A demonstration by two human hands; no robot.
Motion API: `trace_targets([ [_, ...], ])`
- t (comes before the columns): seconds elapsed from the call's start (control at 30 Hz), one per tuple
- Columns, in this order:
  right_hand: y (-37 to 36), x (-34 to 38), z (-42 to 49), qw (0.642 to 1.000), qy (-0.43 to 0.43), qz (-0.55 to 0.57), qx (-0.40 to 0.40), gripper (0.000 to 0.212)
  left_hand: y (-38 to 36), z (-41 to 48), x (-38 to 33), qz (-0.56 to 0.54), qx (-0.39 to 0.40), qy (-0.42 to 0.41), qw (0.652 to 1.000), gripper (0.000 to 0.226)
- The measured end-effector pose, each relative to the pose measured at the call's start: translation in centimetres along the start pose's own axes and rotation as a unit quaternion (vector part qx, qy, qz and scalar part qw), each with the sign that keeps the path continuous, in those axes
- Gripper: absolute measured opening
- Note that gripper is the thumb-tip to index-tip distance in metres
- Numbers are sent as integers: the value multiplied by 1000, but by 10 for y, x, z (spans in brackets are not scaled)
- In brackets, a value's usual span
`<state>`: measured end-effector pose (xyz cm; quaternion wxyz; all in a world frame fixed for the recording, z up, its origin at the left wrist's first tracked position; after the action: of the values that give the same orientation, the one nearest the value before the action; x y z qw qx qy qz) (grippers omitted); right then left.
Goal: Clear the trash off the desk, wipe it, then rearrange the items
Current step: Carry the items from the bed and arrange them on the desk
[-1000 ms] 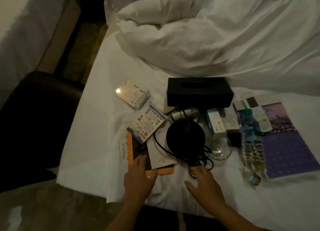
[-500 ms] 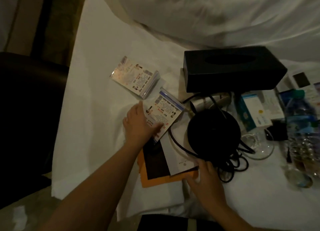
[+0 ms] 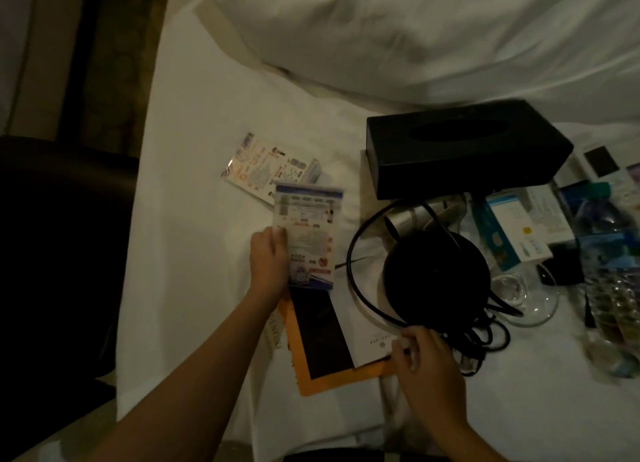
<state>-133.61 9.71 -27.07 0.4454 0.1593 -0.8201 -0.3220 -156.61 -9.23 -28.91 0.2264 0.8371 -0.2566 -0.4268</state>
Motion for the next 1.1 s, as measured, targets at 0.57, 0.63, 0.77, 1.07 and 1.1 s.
trace_targets([
  [0.57,-3,30,29,998,59,1,-19,12,-11,61,-12,-378,52,314,869,37],
  [0.63,-4,29,29,998,62,2,-16,12,-12,60,-18,-417,58,305,854,36],
  [0.77,-7,25,27,998,65,-1,1,13,-8,61,-17,-414,47,300,858,44],
  [1.07,-9,22,20,999,47,16,3,18,13,25,6,-369,65,229,899,46],
  [1.1,-8,21,18,999,46,18,-4,18,16,17,10,-367,68,213,903,43],
])
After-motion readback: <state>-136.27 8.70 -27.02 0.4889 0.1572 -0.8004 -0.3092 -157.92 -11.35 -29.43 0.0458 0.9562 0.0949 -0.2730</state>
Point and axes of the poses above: each hand's wrist, its own z-axis towards the middle knuckle, its own y-axis out of the back of the hand, x = y × z, the point moved 8 cm from there along z, towards the middle knuckle, and after that the axes turned 15 degrees about y, right-handed, at the moved point
